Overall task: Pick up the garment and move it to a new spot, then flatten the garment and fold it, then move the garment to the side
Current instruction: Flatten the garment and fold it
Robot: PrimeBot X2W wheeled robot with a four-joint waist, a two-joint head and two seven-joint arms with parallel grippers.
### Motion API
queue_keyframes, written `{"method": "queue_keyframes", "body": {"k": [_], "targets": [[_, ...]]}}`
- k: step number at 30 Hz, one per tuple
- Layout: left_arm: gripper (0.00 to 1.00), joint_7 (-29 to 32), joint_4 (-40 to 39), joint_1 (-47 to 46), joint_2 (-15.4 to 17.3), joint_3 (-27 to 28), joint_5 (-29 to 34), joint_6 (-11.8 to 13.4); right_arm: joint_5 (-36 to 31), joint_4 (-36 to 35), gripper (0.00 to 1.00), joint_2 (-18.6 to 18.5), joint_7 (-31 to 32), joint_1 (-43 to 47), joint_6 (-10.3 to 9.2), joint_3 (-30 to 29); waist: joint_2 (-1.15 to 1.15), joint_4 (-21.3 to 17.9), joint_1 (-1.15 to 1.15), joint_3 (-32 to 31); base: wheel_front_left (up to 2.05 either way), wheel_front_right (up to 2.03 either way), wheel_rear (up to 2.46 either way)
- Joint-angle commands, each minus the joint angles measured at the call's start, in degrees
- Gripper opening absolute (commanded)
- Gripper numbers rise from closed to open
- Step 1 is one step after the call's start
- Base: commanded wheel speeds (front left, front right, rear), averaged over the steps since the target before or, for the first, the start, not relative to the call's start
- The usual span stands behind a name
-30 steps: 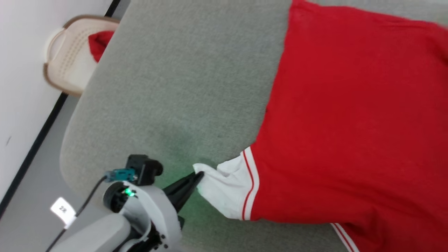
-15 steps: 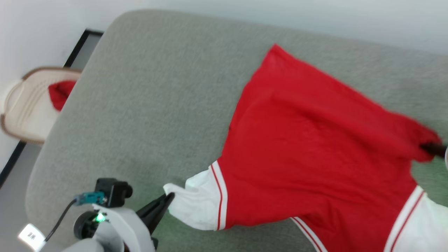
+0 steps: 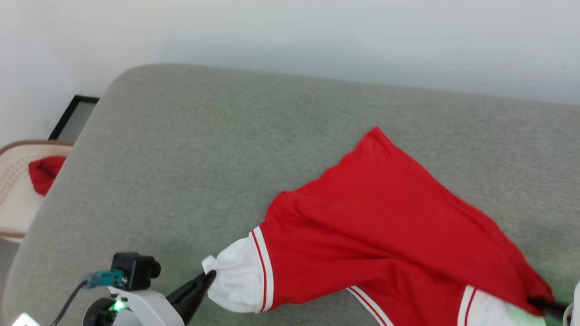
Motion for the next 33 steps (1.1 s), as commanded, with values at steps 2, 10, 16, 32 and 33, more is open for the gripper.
{"method": "queue_keyframes", "body": {"k": [2, 10, 16, 32, 33], "targets": [[0.0, -0.6, -0.3, 0.8, -0.1, 0.2, -0.3, 0.4, -1.0, -1.0, 0.0, 1.4, -0.9, 2.3, 0.02, -1.4, 0.0, -1.4, 0.0, -1.0, 0.0, 0.0, 0.0], [0.0, -1.0, 0.4, 1.2, -0.5, 0.1, -0.4, 0.1, -5.6, -2.4, 0.31, 4.1, -3.9, 4.2, 0.02, -1.4, 0.0, -2.6, 0.0, -1.3, 0.0, 0.0, 0.0], [0.0, -1.4, 0.7, 1.4, -0.5, 0.3, -0.3, 0.4, -8.4, -4.8, 1.0, 2.4, -5.1, 3.8, 0.02, -0.2, 0.0, -3.2, 0.0, -1.3, 0.0, 0.0, 0.0], [0.0, -1.4, -0.3, 1.2, -0.6, 0.0, 0.0, 0.8, -10.7, -20.3, 1.0, 2.3, -7.9, -5.7, 0.01, 1.9, 0.0, -2.7, 0.0, -1.6, 0.0, 0.0, 0.0], [0.0, -1.3, -0.4, 1.0, -0.8, -0.1, 0.2, 0.6, -11.8, -20.2, 1.0, 1.8, -9.0, -7.6, 0.02, 3.5, 0.0, -2.3, 0.0, -1.4, 0.0, 0.0, 0.0]]}}
